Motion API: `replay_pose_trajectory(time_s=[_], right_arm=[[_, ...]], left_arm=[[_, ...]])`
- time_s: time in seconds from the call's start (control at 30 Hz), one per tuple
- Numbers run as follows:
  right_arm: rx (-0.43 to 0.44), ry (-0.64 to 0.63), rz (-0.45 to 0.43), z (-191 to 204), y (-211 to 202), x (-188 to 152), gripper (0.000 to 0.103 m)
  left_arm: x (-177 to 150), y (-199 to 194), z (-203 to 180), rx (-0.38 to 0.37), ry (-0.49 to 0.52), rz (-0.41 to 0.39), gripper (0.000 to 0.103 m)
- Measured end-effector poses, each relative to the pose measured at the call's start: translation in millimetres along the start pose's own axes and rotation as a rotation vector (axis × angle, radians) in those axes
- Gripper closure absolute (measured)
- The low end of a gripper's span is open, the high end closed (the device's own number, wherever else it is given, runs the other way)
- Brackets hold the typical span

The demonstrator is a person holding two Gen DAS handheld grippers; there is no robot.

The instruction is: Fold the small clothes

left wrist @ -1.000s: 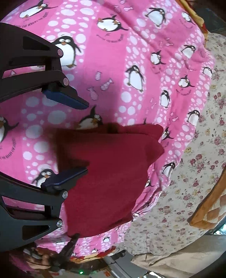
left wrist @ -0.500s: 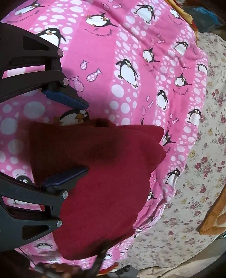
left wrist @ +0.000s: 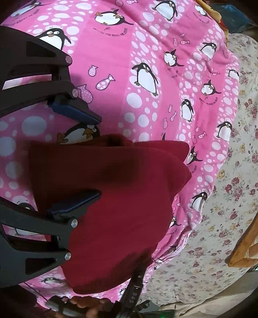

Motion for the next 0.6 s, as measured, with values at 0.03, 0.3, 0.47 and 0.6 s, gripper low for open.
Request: replay_pose_trajectory(time_s=[0.03, 0.3, 0.47, 0.6], right_arm=[[0.053, -0.035, 0.006, 20.3, -2.7, 1.9, 0.058], [0.189, -0.343, 0.035, 168.7, 22.8, 15.5, 0.058], [0.106, -0.429, 0.087, 209.8, 80.9, 24.7, 0.065], [0.139, -0.356, 0.142, 222.8, 118.2, 35.3, 0.066]], left_arm=[[-0.6, -1.5, 1.3, -0.005, -0.008, 0.003, 0.034], [-8.0, -7.5, 15.2, -0.063, -0.079, 0.025, 0.034], [-4.8, -2.9, 12.4, -0.049, -0.06, 0.022, 0.034], [-3.1, -0.3, 14.5, -0.054, -0.07, 0.022, 0.033]])
Point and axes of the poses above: each gripper's, at about its wrist camera, not at the fingertips, and y roughly the way its jaws point, z to its left, x to its top, the point moved 5 cm from there along y, roughly the way its jaws point, and after that the axes turned 2 degrees about z, right-handed, at the moved point
